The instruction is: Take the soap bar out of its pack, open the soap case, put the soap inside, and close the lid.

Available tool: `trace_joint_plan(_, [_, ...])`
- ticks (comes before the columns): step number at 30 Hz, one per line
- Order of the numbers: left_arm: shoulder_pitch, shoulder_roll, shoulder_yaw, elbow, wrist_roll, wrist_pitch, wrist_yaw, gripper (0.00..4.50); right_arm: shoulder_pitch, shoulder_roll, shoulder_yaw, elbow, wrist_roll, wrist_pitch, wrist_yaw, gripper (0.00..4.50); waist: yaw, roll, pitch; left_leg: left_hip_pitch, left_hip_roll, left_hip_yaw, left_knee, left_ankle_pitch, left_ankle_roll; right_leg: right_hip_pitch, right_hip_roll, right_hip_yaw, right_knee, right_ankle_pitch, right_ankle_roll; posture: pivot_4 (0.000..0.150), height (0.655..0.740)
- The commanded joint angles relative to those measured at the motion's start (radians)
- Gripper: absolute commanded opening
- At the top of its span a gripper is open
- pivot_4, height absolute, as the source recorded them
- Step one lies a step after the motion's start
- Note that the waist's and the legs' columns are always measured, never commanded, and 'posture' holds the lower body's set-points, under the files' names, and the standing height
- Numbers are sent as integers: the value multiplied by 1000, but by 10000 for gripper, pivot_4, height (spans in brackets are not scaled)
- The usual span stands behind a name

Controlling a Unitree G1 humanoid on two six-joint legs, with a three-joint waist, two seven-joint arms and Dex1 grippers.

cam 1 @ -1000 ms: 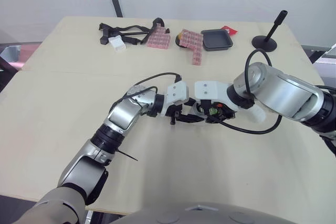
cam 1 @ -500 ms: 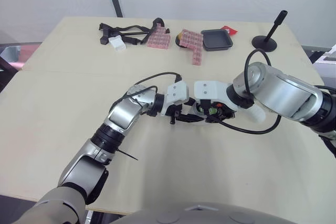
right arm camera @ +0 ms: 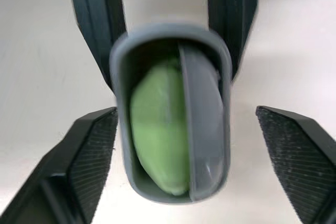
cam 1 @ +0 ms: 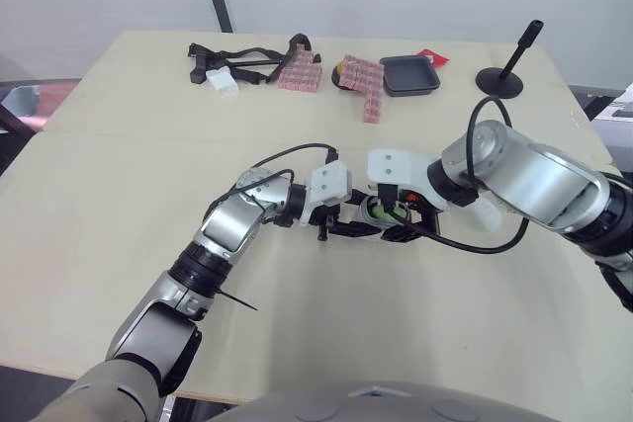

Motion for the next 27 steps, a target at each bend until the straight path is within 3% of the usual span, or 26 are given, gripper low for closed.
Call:
trace_joint_plan(1, [8,5,54,-13,-45,-65,-17,18745,71,0,-116,-33,39,-37,-12,44534,0,0,0,0,0,0,0,0,0,0,0,0,0,0,0,1500,7400])
trace_joint_plan(7, [56,16,112,4,-88,-141,-39,18745,329,51,-342,-55,128,-146,-42,44534,0,0,0,0,4,1,0,0,0,0,0,1,0,0,0,1500,7400])
trace_joint_plan(14, [135,34,166,31,-134,-218,-75,18745,664,123,-521,-7,96,-543,-64,44534,-3,0,-1,0,5,2,0,0,0,-1,0,0,-3,0,0,1500,7400])
trace_joint_plan(27, [209,40,179,27,-148,-240,-88,18745,899,310,-608,66,98,-885,-79,44534,-36,0,-1,1,5,2,1,1,2,-1,-2,0,-2,0,-1,1500,7400])
